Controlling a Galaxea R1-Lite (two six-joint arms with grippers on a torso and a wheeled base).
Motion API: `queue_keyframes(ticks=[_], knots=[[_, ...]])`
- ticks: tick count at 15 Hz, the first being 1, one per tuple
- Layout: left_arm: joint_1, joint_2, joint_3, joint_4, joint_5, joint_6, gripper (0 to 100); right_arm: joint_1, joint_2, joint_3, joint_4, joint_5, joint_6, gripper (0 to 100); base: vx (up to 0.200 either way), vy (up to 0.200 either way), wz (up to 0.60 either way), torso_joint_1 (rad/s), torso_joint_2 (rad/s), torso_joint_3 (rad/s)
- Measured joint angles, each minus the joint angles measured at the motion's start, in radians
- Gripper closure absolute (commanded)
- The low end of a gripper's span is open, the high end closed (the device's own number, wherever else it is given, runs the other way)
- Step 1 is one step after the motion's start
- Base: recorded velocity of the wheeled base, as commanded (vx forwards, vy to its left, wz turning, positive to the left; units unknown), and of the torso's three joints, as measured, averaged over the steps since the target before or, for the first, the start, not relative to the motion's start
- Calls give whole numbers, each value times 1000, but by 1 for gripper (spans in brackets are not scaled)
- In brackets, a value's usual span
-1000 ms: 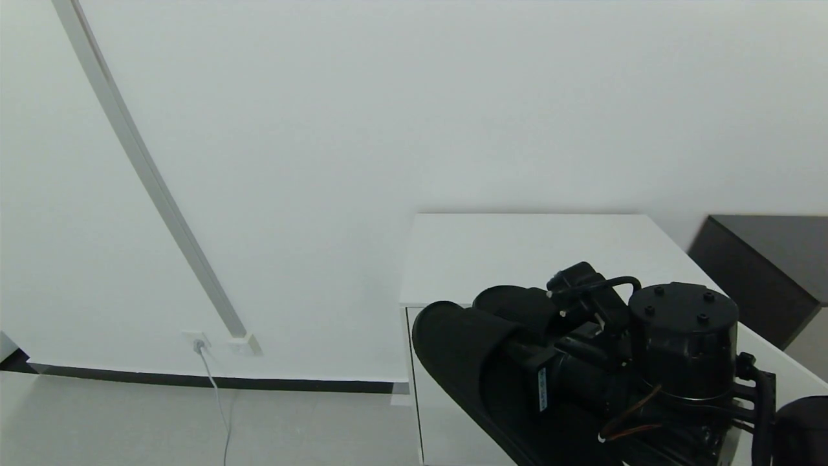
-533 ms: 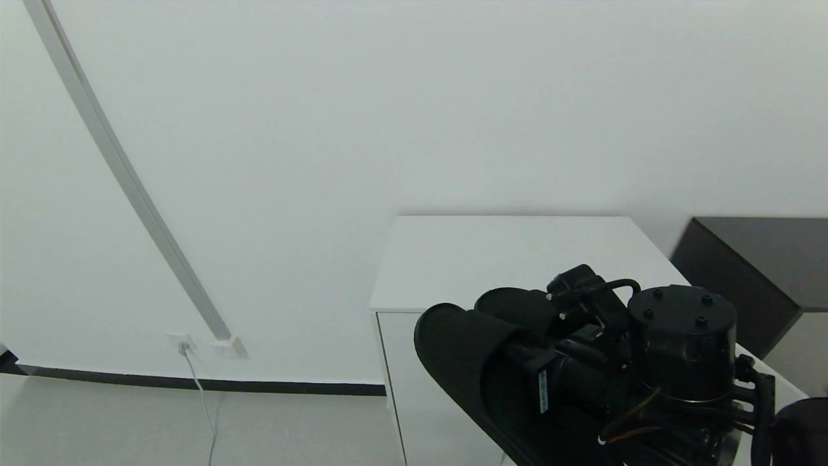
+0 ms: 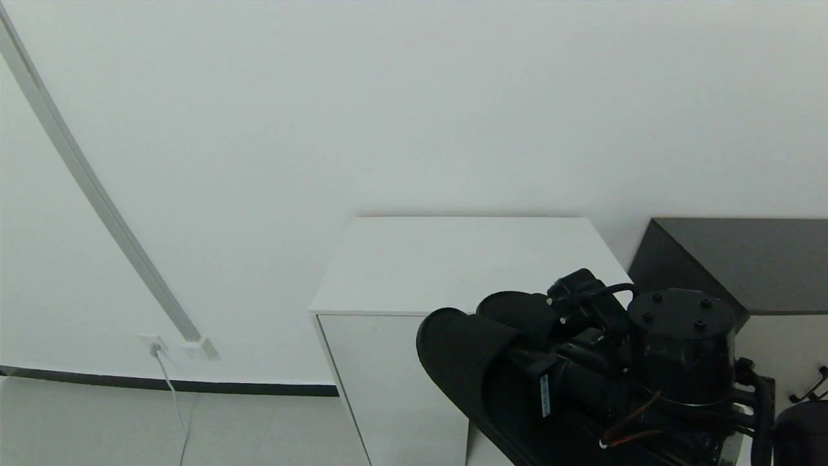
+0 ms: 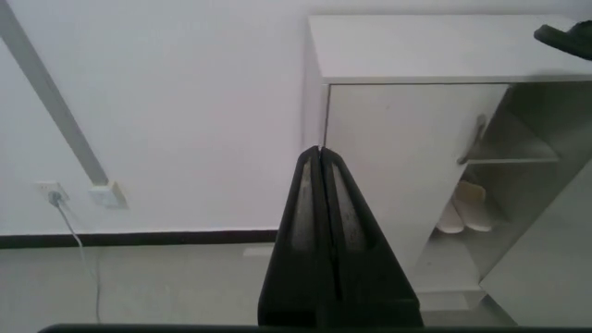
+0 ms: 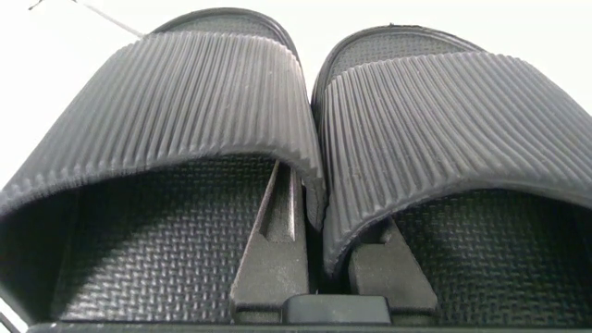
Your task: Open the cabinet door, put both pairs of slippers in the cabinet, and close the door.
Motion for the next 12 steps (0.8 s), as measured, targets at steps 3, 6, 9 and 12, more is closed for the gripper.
queue_keyframes(ticks=[3,6,9,12], knots=[[0,0,0,0,0,0,100,-3,0,12,-3,1,-5,100,0,-200,0,6,6,5],[0,0,0,0,0,-1,100,-3,0,14,-4,1,-16,100,0,-67,0,-1,-1,1],[0,0,0,0,1,-2,100,-3,0,15,-3,0,-18,100,0,0,0,0,0,0],[0,0,0,0,1,-2,100,-4,0,15,-4,1,-18,100,0,0,0,0,0,0]])
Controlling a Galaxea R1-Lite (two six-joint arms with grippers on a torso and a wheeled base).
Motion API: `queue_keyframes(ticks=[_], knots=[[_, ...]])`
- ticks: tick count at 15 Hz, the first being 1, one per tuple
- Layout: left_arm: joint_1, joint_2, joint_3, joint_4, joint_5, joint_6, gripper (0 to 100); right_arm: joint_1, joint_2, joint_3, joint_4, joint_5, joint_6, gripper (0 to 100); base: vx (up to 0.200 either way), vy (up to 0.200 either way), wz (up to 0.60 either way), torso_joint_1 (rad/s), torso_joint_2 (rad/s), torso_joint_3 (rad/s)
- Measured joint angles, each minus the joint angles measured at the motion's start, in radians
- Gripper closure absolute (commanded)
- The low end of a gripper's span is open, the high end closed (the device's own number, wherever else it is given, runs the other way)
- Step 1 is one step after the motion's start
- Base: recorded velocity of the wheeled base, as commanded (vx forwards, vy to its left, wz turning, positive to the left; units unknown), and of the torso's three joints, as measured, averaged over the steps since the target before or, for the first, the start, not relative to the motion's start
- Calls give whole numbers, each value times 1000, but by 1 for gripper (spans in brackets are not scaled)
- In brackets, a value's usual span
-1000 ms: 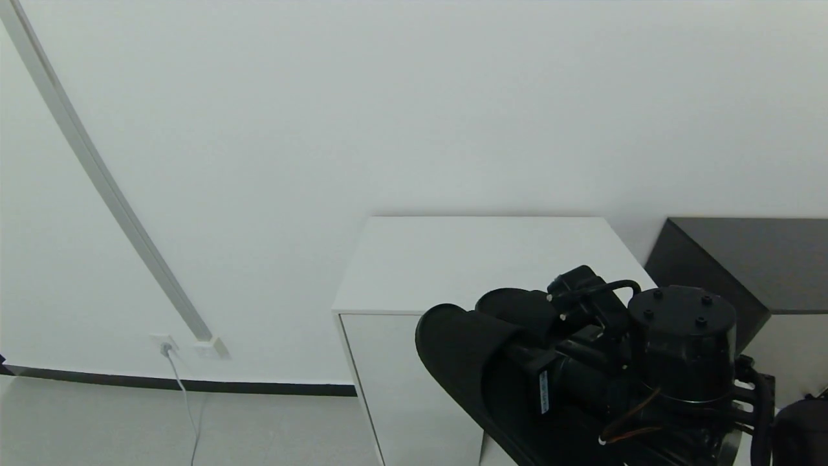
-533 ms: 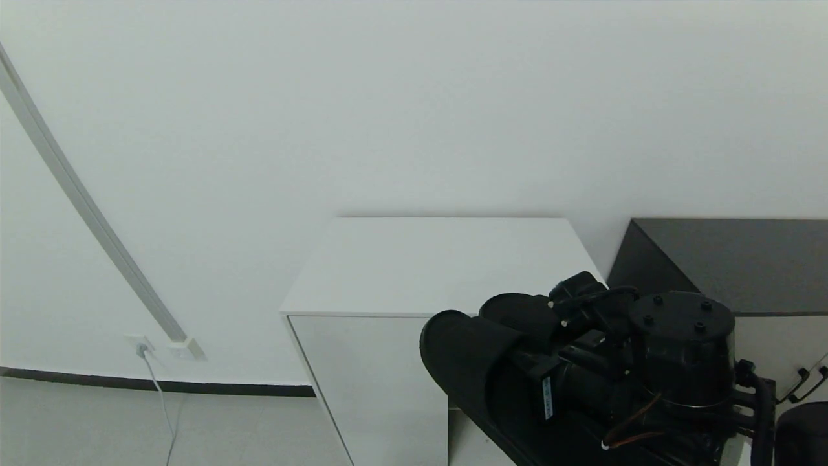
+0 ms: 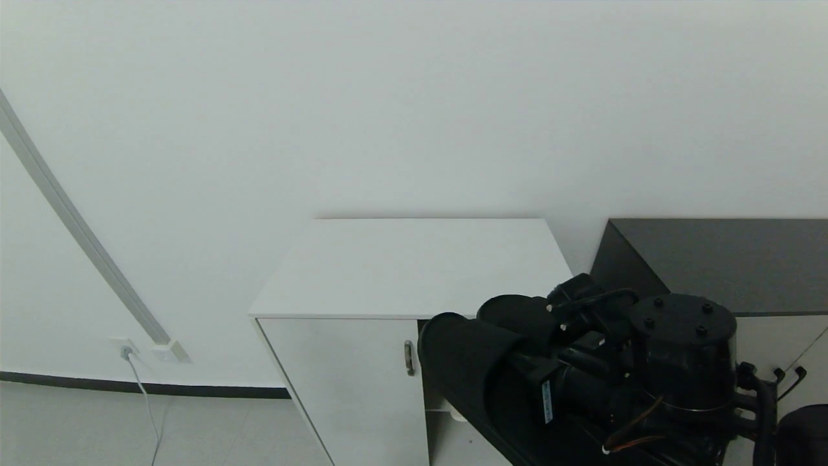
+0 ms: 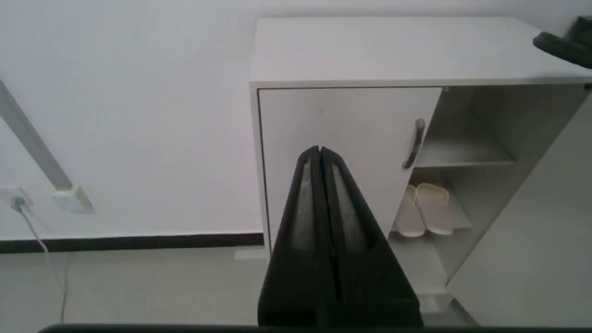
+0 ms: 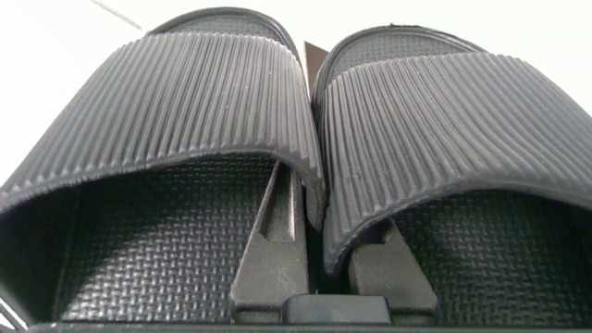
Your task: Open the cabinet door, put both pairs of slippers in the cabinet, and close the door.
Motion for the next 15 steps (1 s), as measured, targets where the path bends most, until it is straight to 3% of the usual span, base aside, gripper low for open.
queue_keyframes(ticks=[9,15], knots=[[1,0,0,0,1,-1,100,2,1,3,1,-1,0,100,0,0,0,-7,10,8],[0,0,0,0,0,-1,100,5,1,20,-9,1,-8,100,0,0,0,-147,342,185]])
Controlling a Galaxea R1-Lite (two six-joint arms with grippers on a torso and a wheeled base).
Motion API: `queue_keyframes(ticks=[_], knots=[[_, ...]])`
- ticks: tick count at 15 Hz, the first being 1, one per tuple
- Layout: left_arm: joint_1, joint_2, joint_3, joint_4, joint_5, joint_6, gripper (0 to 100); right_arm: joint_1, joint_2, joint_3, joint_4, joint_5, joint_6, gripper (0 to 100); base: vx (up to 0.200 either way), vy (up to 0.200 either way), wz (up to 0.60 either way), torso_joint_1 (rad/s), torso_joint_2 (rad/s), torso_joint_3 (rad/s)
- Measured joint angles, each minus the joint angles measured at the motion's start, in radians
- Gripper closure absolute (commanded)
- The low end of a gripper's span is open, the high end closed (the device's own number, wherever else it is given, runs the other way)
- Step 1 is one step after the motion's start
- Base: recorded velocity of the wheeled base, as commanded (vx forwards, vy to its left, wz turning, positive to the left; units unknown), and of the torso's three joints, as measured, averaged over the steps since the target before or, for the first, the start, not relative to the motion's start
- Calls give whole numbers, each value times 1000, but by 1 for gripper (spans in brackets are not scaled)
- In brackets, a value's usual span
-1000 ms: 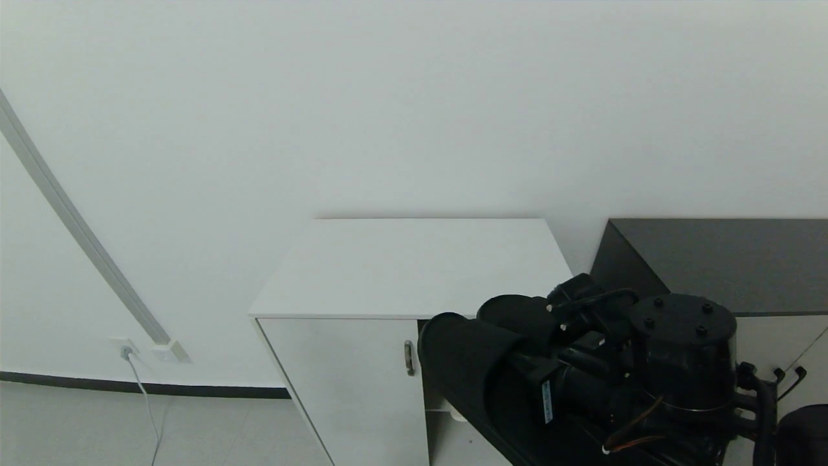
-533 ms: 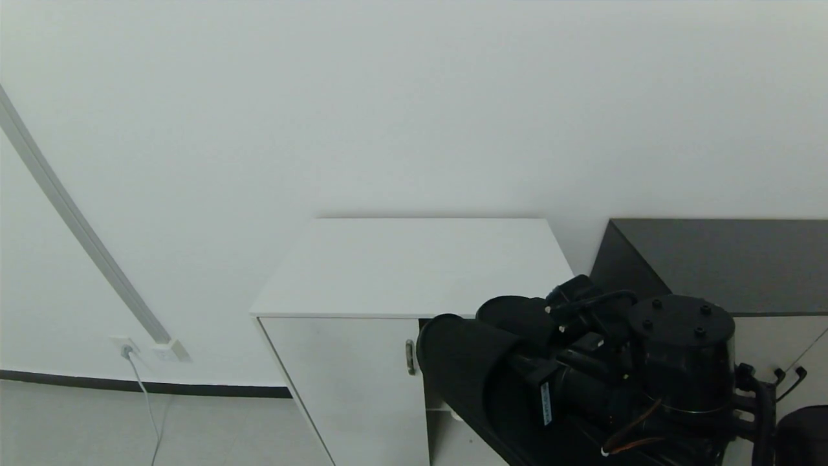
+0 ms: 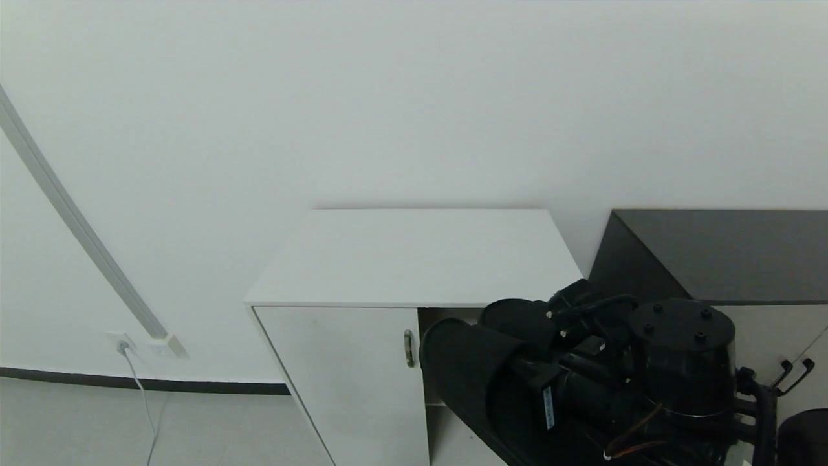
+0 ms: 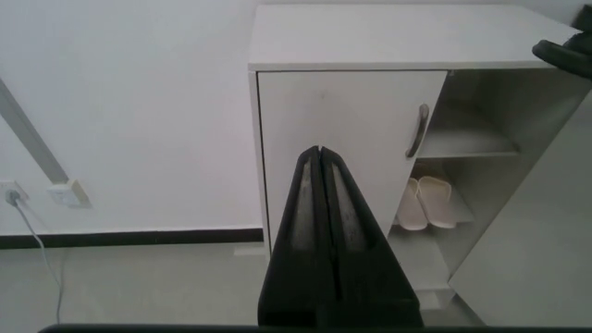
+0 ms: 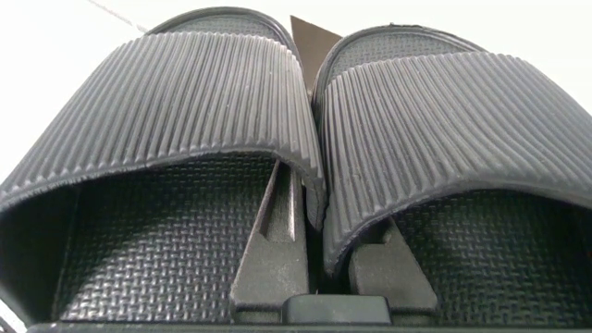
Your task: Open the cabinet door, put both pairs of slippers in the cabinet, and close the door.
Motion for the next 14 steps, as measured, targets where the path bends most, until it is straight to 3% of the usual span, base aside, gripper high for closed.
queue_keyframes(ticks=[14], knots=[[0,0,0,0,0,0,100,3,-1,8,-1,0,-6,100,0,0,0,-202,498,289]])
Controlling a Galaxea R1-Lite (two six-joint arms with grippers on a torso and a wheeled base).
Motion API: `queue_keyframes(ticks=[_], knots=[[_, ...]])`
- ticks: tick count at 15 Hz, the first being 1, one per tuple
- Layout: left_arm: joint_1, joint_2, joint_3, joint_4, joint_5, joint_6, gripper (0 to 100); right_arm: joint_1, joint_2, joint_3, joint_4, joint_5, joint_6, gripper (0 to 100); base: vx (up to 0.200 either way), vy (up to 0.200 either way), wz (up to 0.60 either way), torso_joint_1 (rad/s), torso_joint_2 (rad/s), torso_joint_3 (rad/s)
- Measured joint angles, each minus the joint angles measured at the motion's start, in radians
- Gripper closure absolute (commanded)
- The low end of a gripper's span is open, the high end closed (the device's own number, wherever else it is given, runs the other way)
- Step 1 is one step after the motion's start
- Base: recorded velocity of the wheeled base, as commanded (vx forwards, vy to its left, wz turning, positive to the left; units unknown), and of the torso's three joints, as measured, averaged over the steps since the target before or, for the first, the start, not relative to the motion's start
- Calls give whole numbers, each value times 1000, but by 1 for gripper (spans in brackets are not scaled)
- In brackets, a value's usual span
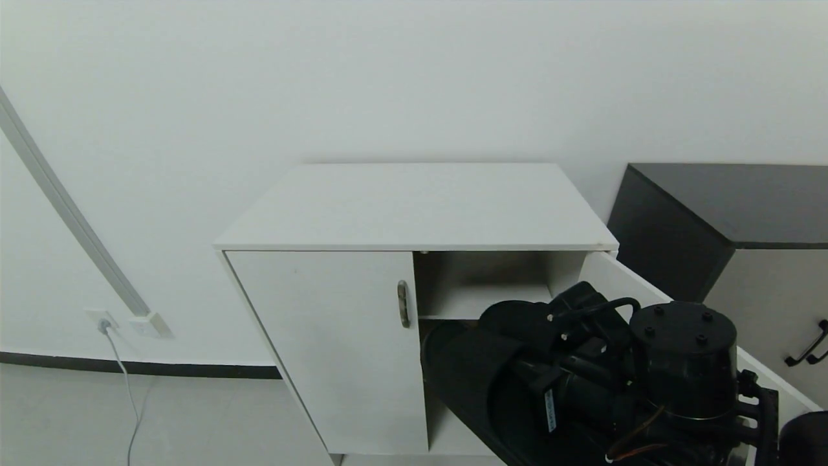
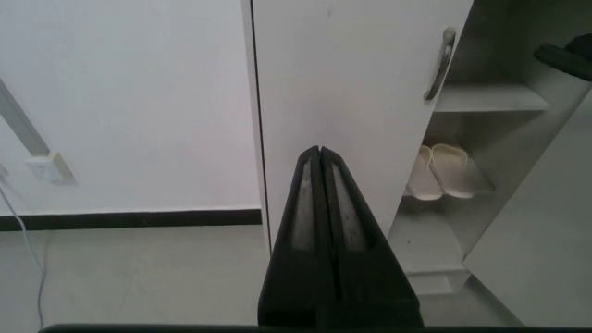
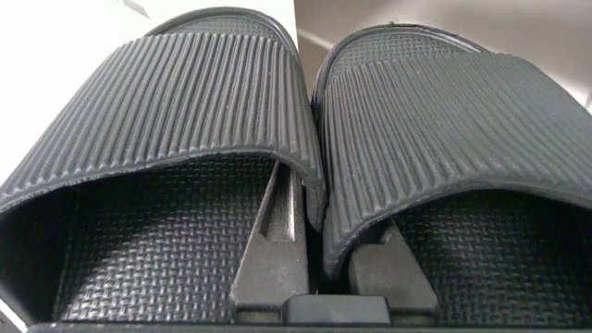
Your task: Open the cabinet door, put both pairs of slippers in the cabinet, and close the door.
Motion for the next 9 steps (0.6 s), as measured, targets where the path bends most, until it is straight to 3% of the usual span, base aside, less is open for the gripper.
queue_keyframes(ticks=[9], knots=[[0,0,0,0,0,0,100,3,0,0,0,0,0,100,0,0,0,-163,491,326]])
